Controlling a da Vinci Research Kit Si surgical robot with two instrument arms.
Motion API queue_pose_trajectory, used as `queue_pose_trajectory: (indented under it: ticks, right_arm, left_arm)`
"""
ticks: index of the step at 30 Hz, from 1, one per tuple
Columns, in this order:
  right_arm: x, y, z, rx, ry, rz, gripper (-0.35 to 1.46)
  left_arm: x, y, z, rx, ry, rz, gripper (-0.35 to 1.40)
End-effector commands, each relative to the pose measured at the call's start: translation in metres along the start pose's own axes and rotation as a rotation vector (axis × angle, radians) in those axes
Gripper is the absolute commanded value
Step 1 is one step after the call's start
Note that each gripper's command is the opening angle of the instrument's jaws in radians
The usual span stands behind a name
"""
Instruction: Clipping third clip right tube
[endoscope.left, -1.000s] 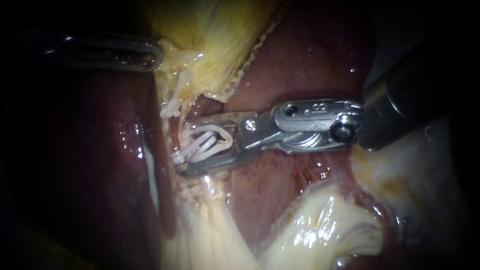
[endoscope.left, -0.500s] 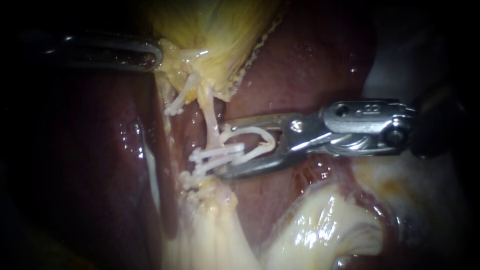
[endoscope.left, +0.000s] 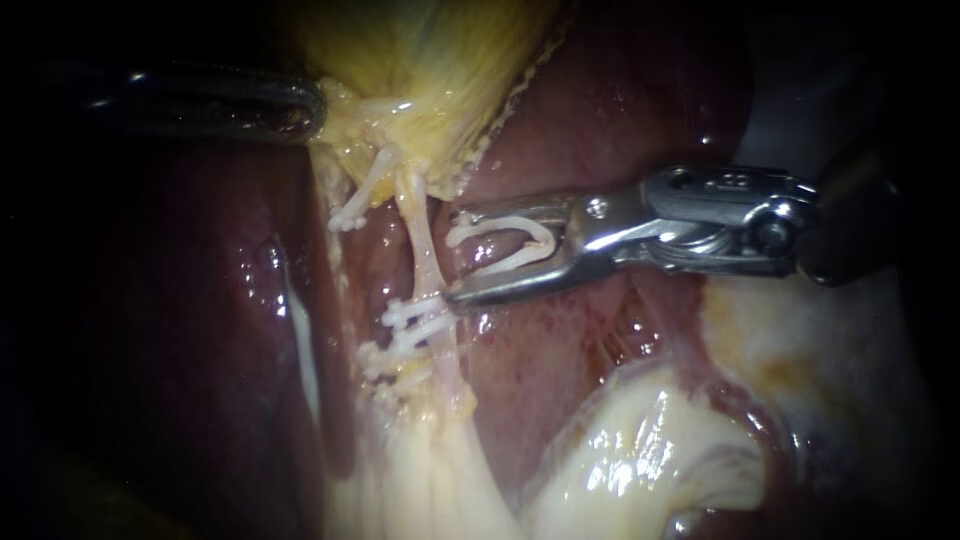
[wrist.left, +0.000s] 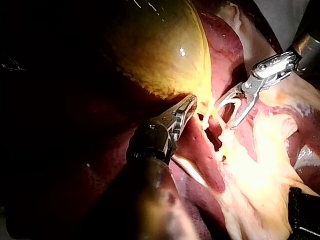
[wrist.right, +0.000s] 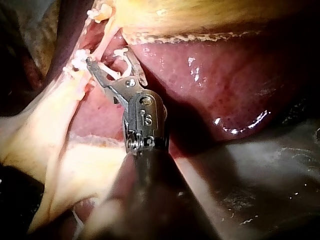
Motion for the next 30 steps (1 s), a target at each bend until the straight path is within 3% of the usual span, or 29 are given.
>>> queue_pose_trajectory:
  ticks: [1,6,12,19,30]
  right_arm:
    - [-0.0001,0.0,0.0005,0.012,0.011,0.019,0.49]
    - [-0.0001,-0.0002,0.0028,0.109,0.113,0.133,0.5]
    - [0.001,-0.0018,0.0037,0.221,0.188,0.188,0.5]
    - [0.0035,-0.0037,0.0028,0.294,0.209,0.19,0.49]
    - [0.0046,-0.0034,0.0014,0.286,0.218,0.201,0.45]
  left_arm:
    - [0.0,0.0,0.0,0.0,0.0,0.0,-0.35]
    - [0.0,0.0001,0.0001,0.0,0.0,0.0,-0.35]
    - [0.0,0.0001,0.0001,0.0,0.0,0.0,-0.35]
    - [0.0,0.0002,0.0,0.0,0.0,0.0,-0.35]
    - [0.0,0.0002,0.0,0.001,0.0,0.006,-0.35]
